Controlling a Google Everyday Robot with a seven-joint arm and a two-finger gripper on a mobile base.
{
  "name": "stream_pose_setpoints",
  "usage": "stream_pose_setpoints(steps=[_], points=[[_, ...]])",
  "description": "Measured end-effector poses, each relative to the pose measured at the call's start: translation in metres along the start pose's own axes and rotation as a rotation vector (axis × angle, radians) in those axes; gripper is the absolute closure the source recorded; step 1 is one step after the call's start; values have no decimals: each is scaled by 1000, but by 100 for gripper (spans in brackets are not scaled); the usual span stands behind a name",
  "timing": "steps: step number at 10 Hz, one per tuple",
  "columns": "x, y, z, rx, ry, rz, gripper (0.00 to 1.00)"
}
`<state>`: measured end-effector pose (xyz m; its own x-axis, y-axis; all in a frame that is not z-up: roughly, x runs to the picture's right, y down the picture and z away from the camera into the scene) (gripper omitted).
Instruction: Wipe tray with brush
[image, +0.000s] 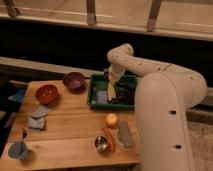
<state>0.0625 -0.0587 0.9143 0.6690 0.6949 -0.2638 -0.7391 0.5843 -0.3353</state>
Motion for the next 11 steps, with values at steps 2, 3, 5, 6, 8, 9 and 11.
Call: stream_pose_setpoints(steps=[2, 3, 5, 6, 8, 9, 11], points=[[-21, 24, 3, -37, -17, -30, 100], [-23, 29, 4, -45, -15, -34, 100], [-16, 37, 6, -58, 10, -26, 100], [-8, 36, 4, -56, 24, -14, 100], [24, 20, -3, -35, 53, 12, 100], [38, 11, -5, -30, 57, 16, 100], [55, -3, -8, -25, 50, 16, 100]])
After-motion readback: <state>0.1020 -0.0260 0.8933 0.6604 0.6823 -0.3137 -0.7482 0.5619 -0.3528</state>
